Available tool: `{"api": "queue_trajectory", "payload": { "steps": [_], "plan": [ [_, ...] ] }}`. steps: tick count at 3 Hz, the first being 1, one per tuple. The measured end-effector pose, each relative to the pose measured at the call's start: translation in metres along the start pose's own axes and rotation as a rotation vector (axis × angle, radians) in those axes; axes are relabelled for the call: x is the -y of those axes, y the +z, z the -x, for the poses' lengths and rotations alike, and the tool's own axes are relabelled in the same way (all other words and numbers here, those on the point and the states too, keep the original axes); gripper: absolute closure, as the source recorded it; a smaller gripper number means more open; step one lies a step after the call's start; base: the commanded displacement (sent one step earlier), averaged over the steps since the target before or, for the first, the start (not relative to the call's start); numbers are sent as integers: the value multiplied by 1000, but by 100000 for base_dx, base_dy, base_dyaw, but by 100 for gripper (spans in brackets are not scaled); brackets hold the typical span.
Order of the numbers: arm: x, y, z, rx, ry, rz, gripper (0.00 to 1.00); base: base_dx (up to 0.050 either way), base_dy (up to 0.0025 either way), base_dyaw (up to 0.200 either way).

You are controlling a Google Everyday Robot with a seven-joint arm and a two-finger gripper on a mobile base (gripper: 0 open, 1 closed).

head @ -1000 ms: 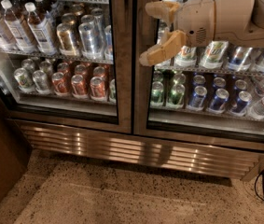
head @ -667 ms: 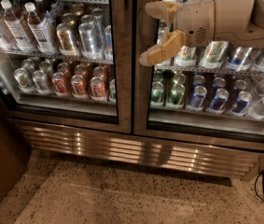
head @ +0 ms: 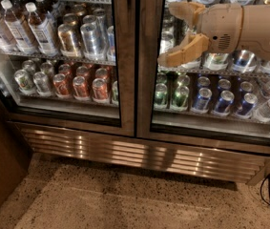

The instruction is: Open right fridge door

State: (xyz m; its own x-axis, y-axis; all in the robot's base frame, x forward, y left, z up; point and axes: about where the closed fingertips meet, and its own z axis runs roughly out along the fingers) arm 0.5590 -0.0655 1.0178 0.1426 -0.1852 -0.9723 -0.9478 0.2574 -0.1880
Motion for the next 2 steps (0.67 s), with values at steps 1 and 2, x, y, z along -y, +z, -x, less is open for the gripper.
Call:
{"api": "queue_trajectory", "payload": {
  "steps": [1, 2],
  "plan": [
    [39, 9, 14, -27, 13, -20, 0, 0, 0, 0],
    [39, 9, 14, -27, 13, -20, 0, 0, 0, 0]
  ]
}}
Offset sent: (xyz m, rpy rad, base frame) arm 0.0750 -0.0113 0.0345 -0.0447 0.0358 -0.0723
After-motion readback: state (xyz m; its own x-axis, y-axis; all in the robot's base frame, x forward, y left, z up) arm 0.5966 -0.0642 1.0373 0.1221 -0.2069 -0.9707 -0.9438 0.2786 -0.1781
